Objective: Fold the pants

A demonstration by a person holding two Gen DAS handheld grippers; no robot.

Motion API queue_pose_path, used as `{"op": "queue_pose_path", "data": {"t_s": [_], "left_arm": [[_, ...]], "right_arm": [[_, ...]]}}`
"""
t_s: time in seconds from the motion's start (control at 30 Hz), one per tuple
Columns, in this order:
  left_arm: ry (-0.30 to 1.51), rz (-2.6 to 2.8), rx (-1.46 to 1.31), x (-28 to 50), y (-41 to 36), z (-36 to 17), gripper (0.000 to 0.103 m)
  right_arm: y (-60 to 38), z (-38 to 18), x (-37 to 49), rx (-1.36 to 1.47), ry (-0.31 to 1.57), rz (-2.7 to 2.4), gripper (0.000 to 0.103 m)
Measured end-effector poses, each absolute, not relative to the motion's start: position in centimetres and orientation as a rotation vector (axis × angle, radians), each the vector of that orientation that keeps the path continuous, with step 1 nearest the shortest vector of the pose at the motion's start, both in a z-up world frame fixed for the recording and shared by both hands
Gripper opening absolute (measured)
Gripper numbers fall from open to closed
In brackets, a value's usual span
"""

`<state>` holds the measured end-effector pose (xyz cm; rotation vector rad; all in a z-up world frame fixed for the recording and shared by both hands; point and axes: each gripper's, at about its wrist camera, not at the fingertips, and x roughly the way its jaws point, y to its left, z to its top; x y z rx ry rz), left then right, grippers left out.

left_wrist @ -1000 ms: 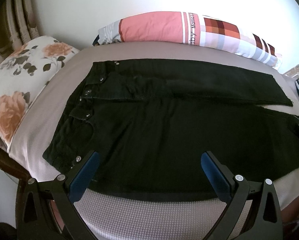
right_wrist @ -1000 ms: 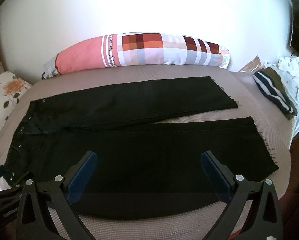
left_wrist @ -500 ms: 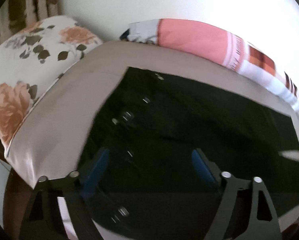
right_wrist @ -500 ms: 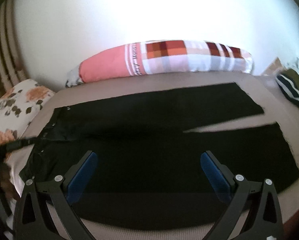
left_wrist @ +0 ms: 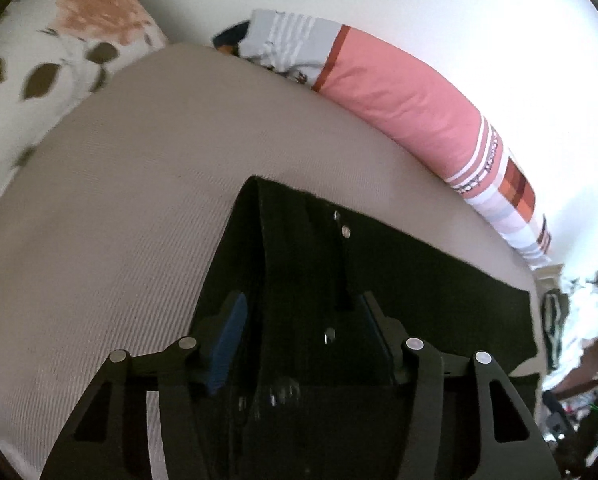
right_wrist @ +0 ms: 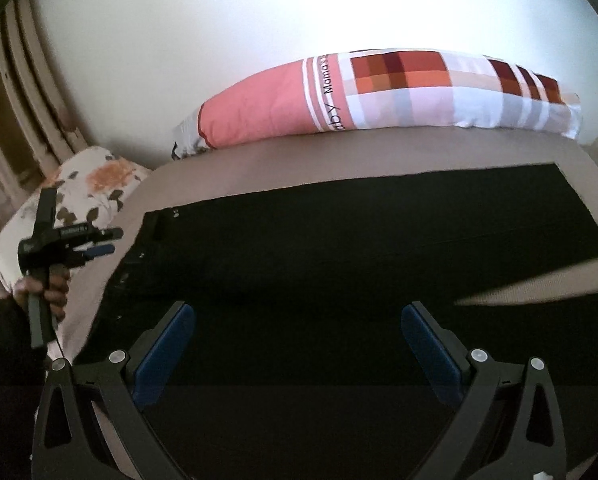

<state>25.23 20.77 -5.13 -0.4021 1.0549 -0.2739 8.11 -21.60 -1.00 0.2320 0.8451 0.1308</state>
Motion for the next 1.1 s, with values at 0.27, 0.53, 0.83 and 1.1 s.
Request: {"op": "queue_pose_path", "data": {"t_s": [0.27,0.53,0.83,1.1], "left_arm": [[1.184,-0.371,-0.526,31.0,22.0,-8.8,0.055],[1.205,-0.495,-0.542,34.3,21.1,-10.5,0.027],[1.207,-0.56,-0.616,37.4,19.7,-12.0,0.023],[1.132,-0.571,-0.61,36.9,19.5,-11.1,0.01]], "right_arm": [[-20.8,-2.8,12.4,0.267,0.892,0.107,0.103],[-19.9,-4.2,16.4,0.299,0.913,0.112,0.103],[-18.3,-4.6,22.2,0.181,0.939,0.195,0.103],[-17.1,-5.8,28.0,0.013,1.026,0.396,0.103]]}}
